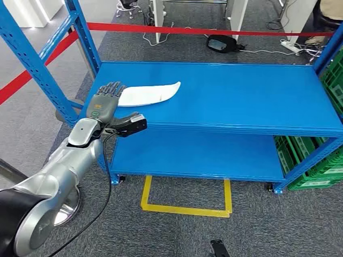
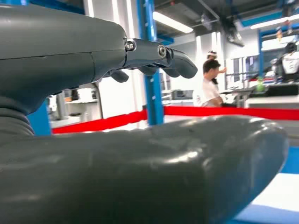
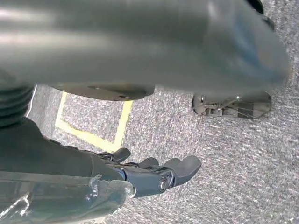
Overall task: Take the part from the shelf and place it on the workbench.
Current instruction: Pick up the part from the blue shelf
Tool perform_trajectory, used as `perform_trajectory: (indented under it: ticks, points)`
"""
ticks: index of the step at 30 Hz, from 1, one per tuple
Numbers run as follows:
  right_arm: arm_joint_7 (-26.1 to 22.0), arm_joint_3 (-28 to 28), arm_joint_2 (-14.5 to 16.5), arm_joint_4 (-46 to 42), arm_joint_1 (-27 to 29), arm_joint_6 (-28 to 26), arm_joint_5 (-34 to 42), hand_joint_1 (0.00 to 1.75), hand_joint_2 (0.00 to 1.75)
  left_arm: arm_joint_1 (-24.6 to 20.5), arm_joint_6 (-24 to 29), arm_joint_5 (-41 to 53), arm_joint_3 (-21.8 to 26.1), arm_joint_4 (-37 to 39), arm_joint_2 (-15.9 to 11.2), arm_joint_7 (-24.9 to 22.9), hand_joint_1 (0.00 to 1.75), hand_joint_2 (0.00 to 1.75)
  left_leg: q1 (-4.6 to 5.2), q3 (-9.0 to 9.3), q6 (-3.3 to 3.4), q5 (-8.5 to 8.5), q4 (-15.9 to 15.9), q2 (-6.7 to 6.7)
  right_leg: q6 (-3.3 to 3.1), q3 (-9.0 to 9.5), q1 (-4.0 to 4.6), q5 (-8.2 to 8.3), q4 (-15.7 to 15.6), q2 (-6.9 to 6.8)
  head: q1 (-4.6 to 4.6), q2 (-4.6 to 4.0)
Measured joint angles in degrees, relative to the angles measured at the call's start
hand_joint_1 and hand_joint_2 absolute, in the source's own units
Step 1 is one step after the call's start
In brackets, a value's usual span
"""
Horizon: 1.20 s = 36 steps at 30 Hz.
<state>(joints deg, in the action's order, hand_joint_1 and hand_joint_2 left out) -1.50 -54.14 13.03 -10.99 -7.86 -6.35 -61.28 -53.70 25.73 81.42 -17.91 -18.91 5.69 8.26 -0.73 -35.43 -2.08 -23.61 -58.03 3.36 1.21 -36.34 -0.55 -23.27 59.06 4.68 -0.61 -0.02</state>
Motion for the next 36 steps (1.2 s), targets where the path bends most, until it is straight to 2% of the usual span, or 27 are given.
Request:
perform_trajectory:
  ticks: [2,4,5,6,8,10,11,12,13,15,17,21,23,25,29,36]
  points:
    - [0.0,0.0,0.0,0.0,0.0,0.0,0.0,0.00,0.00,0.1,0.0,0.0,-0.1,0.0,0.0,0.0,0.00,0.00,0.08,0.19,0.26,-0.22,0.4,-0.08,0.35,-0.12,-0.02,0.06,-0.1,0.34,-0.04,0.00]
    - [0.0,0.0,0.0,0.0,0.1,0.0,0.0,0.00,0.00,0.1,0.0,0.0,-0.2,0.0,0.2,0.0,0.00,0.00,0.17,0.39,0.96,-0.38,0.8,-0.62,1.09,-0.37,-0.16,0.21,-0.3,1.01,-0.04,0.00]
    - [0.0,0.0,0.0,0.0,0.2,0.0,0.0,0.00,0.00,0.1,0.0,0.0,-0.3,0.0,0.3,0.0,0.00,0.00,0.14,0.41,1.35,-0.31,0.9,-1.07,1.40,-0.60,-0.17,0.04,-0.2,0.64,-0.08,0.00]
    - [0.0,0.0,0.0,0.0,0.3,0.0,0.0,0.00,0.00,0.0,0.0,-0.1,-0.3,0.0,0.4,0.0,0.00,0.00,0.08,0.44,1.77,-0.24,1.0,-1.52,1.70,-1.17,-0.14,-0.63,0.8,-0.29,-0.32,0.00]
    - [0.0,-0.1,0.0,0.0,0.2,0.0,0.0,0.00,0.00,-0.1,0.0,-0.2,-0.3,0.0,0.4,0.0,0.00,0.00,0.05,0.47,2.29,-0.20,1.1,-2.18,2.13,-3.81,-0.03,-3.62,6.4,-2.91,-0.77,0.00]
    - [-0.2,-0.1,0.0,0.0,0.1,-0.1,-0.2,0.00,0.00,0.1,0.0,-0.2,-0.3,0.0,0.3,0.0,0.00,0.00,0.15,0.49,2.48,-0.30,1.0,-2.72,2.43,-7.45,-0.07,-6.64,13.8,-4.08,-0.90,0.00]
    - [-0.3,0.0,0.0,0.0,0.1,-0.1,-0.4,0.00,0.00,0.2,0.0,-0.3,-0.3,0.0,0.3,0.0,0.00,0.00,0.17,0.53,2.48,-0.36,1.0,-3.00,2.50,-8.42,-0.07,-6.89,15.7,-4.23,-0.91,0.00]
    - [-0.4,0.0,0.0,0.0,0.2,-0.2,-0.5,0.00,0.00,0.3,0.0,-0.3,-0.3,0.0,0.2,0.0,0.00,0.00,0.17,0.59,2.43,-0.44,1.0,-3.18,2.52,-8.30,-0.08,-6.07,15.3,-4.28,-0.91,0.00]
    - [-0.5,0.0,0.0,0.0,0.2,-0.2,-0.6,0.00,0.00,0.4,0.0,-0.3,-0.3,0.0,0.2,0.0,0.00,0.00,0.16,0.72,2.31,-0.55,1.0,-3.30,2.51,-7.06,-0.10,-4.37,12.8,-4.35,-0.92,0.00]
    - [-0.6,0.0,0.0,0.0,0.1,-0.3,-0.7,0.00,0.87,0.3,0.0,-0.4,-0.3,0.0,0.2,-0.1,0.00,0.00,0.26,1.03,1.87,-0.87,0.9,-3.38,2.41,-2.97,-0.09,-0.96,5.1,-4.83,-0.95,0.00]
    - [-0.7,0.0,0.0,0.0,0.0,-0.3,-0.8,0.00,1.75,0.2,0.0,-0.4,-0.3,0.0,0.2,-0.1,0.00,0.00,0.59,1.14,1.49,-1.09,0.8,-3.40,1.98,-0.50,-0.11,0.16,0.5,-5.15,-0.89,0.00]
    - [-0.6,0.0,0.1,0.0,0.1,-0.4,-1.1,0.00,1.75,0.1,0.0,-0.3,-0.4,0.0,0.1,-0.2,0.00,0.00,0.80,1.26,2.50,-0.72,1.1,-3.42,1.51,-0.34,-0.15,0.16,-0.1,-4.58,-0.65,0.00]
    - [-0.6,0.0,0.1,0.0,0.1,-0.4,-1.2,0.00,1.75,0.1,0.0,-0.3,-0.5,0.0,0.1,-0.3,0.00,0.87,0.76,1.47,2.57,-0.68,1.4,-3.52,1.21,-0.37,-0.06,0.09,-0.1,-4.32,-0.67,0.00]
    - [-0.5,0.0,0.1,0.0,0.1,-0.4,-1.4,0.00,1.75,0.0,-0.1,-0.3,-0.5,0.0,0.2,-0.3,0.00,1.75,0.73,1.59,2.31,-0.64,1.7,-3.66,0.92,-0.41,0.03,0.05,-0.1,-4.20,-0.68,0.00]
    - [-0.3,0.0,0.1,0.0,0.1,-0.4,-1.6,0.00,1.75,0.0,-0.2,-0.3,-0.6,0.0,0.3,-0.3,0.00,1.75,0.57,1.64,0.48,-0.55,2.0,-3.75,0.64,-0.55,0.14,0.13,0.0,-4.17,-0.70,0.00]
    - [-0.3,0.0,0.1,0.0,0.1,-0.3,-1.9,0.00,1.75,0.0,-2.7,-0.6,-0.6,0.0,0.2,-1.1,0.00,1.75,0.68,1.61,0.36,-0.50,1.9,-3.75,0.76,-0.44,0.01,0.36,-0.2,-4.22,-0.73,0.00]
